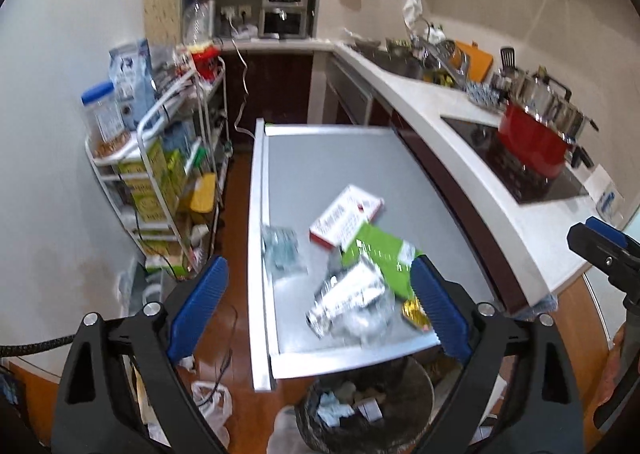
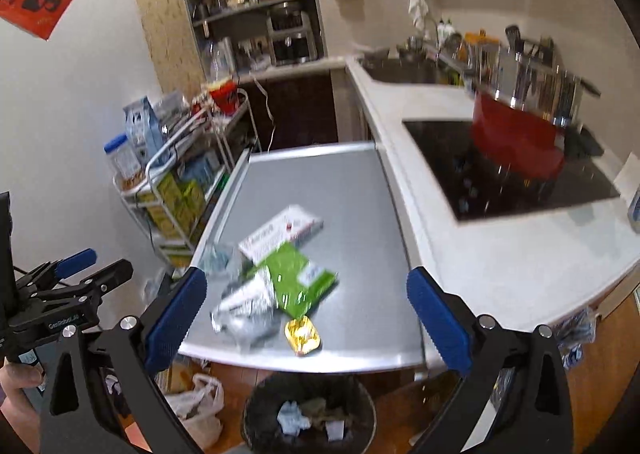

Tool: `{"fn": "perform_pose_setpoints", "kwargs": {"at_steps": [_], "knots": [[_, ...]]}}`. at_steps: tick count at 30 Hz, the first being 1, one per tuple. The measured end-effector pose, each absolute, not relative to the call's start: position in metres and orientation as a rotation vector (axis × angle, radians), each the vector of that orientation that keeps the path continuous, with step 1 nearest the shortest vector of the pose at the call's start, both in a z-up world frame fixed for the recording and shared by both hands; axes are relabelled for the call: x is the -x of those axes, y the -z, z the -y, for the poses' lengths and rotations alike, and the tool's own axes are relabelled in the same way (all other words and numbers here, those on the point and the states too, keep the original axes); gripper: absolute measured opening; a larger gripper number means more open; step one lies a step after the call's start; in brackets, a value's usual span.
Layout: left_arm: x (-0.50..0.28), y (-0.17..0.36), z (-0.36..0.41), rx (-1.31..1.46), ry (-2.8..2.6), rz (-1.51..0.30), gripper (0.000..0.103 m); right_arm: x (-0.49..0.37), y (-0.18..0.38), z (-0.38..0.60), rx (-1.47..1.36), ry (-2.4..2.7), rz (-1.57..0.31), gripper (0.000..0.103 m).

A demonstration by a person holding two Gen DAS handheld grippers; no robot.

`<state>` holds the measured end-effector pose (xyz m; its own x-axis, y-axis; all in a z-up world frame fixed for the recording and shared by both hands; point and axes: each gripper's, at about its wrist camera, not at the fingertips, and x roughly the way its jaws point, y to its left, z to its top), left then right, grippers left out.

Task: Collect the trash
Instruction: 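Move both grippers back over the foil wrappers and green packet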

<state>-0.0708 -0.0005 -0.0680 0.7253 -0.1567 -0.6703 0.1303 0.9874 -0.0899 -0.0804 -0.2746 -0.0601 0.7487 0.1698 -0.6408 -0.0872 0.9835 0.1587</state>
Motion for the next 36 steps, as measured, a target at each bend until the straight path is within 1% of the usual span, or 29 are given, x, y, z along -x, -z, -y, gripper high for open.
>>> {"fn": "perform_pose_setpoints", "kwargs": {"at_steps": [2,8,15,29,36], "knots": [[0.068,0.061,0.0,0.026,0.148,-0.724,0.096,0.079,0.052,0.275,-0.118,-0.135,-0.688,0.099],[0.057,0.052,-0.002,0.006,0.135,-0.702,0.097,0.073,0.035,0.272,-0.1,-0.124,-0.639,0.099],[0.041,0.055,-0.009,-0.009,0.128,-0.711,0.097,0.059,0.036,0.259,-0.066,-0.095,-0.638,0.099],[0.001,0.088,-0.023,-0.041,0.135,-0.809,0.097,0.01,0.093,0.25,-0.104,-0.092,-0.813,0.099],[-0.001,0.123,-0.015,-0.082,0.283,-0.908,0.097,-0.014,0.126,0.244,-0.055,-0.094,-0.912,0.099]]}}
